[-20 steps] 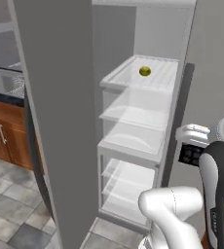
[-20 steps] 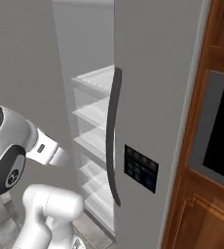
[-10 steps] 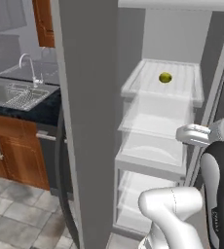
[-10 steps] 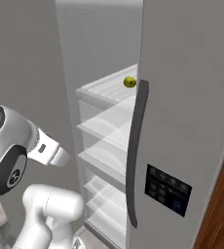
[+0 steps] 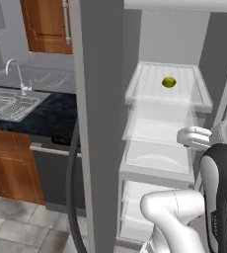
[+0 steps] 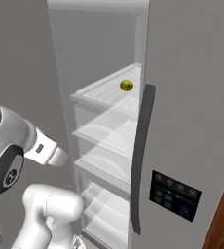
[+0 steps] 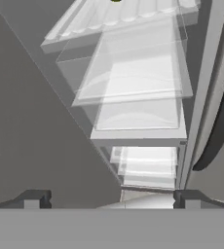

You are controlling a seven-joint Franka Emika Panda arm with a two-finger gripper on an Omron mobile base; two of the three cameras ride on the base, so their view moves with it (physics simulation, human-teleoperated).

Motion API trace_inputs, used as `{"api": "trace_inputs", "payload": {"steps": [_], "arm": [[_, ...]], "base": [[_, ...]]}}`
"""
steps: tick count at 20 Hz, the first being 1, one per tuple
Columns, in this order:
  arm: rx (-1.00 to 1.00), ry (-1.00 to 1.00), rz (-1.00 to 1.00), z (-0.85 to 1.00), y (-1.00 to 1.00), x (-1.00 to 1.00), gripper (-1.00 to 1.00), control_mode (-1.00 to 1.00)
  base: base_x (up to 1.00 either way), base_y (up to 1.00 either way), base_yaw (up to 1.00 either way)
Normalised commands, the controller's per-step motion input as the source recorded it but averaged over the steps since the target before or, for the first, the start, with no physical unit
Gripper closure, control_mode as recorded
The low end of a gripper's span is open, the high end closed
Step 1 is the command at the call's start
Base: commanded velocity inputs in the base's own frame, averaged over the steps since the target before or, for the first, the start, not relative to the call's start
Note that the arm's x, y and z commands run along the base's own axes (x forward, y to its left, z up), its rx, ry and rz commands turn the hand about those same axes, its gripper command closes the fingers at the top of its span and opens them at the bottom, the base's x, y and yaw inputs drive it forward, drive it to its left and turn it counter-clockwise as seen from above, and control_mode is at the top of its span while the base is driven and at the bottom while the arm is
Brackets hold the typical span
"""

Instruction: Retrieve the pear and banana from the fridge and place them into the bowl on the dining table.

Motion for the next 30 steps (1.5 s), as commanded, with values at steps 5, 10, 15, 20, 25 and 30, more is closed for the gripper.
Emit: {"api": "trace_inputs", "payload": {"steps": [5,10,15,20,25,30], "arm": [[0.00,0.00,0.00,0.00,0.00,0.00,-1.00,1.00],[0.00,0.00,0.00,0.00,0.00,0.00,-1.00,1.00],[0.00,0.00,0.00,0.00,0.00,0.00,-1.00,1.00],[0.00,0.00,0.00,0.00,0.00,0.00,-1.00,1.00],[0.00,0.00,0.00,0.00,0.00,0.00,-1.00,1.00],[0.00,0.00,0.00,0.12,0.00,0.05,-1.00,-1.00]], "base": [[0.54,-0.09,-0.18],[0.66,-0.06,-0.13],[0.65,0.00,-0.09],[0.30,0.00,-0.02],[0.18,0.00,0.00],[0.03,0.00,0.00]]}}
